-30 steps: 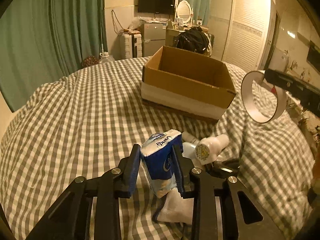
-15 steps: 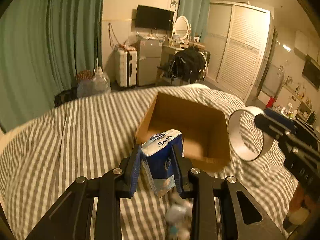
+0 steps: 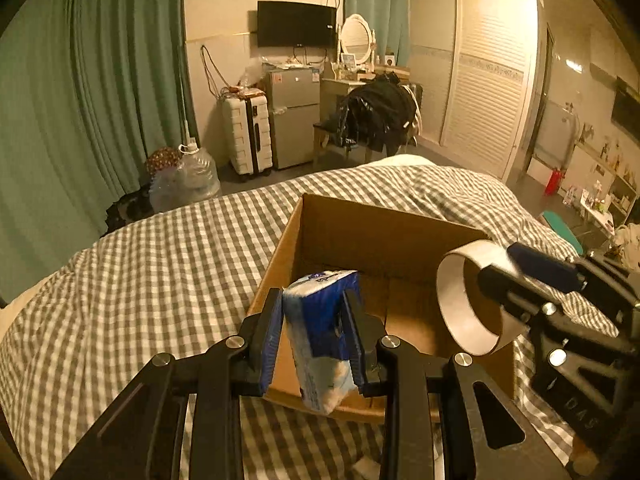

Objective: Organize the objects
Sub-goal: 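Carry both items over the cardboard box and open both tools to drop them, then grasp the white sock with the left tool while the right tool reaches for the black cup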

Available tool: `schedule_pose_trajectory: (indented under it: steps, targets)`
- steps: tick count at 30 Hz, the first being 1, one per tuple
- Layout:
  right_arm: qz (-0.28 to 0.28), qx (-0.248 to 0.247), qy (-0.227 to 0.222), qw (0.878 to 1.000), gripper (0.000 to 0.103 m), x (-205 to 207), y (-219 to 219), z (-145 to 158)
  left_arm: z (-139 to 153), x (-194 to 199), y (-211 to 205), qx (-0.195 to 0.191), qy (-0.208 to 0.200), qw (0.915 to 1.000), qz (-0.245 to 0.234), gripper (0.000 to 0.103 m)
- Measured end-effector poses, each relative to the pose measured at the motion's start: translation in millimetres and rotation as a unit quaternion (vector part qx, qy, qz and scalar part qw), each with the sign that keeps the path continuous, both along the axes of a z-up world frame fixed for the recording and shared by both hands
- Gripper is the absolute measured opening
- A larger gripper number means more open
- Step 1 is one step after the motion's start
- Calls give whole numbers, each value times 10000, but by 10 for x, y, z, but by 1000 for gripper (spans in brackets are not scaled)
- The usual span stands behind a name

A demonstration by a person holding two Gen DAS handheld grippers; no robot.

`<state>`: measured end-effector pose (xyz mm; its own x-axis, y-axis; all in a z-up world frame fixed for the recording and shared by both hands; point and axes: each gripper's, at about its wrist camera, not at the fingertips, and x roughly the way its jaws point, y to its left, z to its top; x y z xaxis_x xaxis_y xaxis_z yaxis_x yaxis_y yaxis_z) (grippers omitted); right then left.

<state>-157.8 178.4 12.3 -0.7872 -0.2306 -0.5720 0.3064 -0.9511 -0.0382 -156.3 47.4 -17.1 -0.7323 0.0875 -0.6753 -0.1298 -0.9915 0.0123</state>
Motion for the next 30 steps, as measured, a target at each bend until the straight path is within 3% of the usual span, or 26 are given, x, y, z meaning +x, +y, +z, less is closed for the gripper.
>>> schedule_pose_trajectory:
  steps: [9,10,11,12,13,14,16,18,25,27,30]
  targets:
    - [-57,-25,-352,9994,33,-236,30,-312,-211,-189,49,-55,-232,9997,-70,28]
    - [-47,-21,-395,9992,34,-242,35,-320,-215,-169,47,-78,-270,9996,-63,29]
    - [-66,-10,-405,9992,42,-239,41,-317,-208,-162,51,-105,-295,9995,-61,29]
    - [-98,2,-392,9992,50,-236,43,-302,-194,-152,51,-134,-311,9994,-51,32]
    - [-130,1,-372,9992,63,-220,48,-283,-174,-119,42,-164,-314,9994,-33,44]
    - [-168,-18,-335,9993,65,-190,59,-245,-137,-76,27,-194,-295,9994,1,52]
    - [-185,-72,-255,9995,65,-113,90,-129,-47,17,-26,-231,-187,9995,123,81]
    - [-213,-51,-173,9996,67,-25,104,-12,50,153,-78,-264,-66,9994,223,86]
    - [-136,-57,124,9998,74,458,131,489,319,674,-262,-482,94,9973,552,87]
    - [-77,-7,198,9998,76,646,125,613,384,832,-278,-522,150,9968,586,95]
    - [21,44,314,9995,82,888,112,749,479,1135,-274,-516,281,9970,505,97]
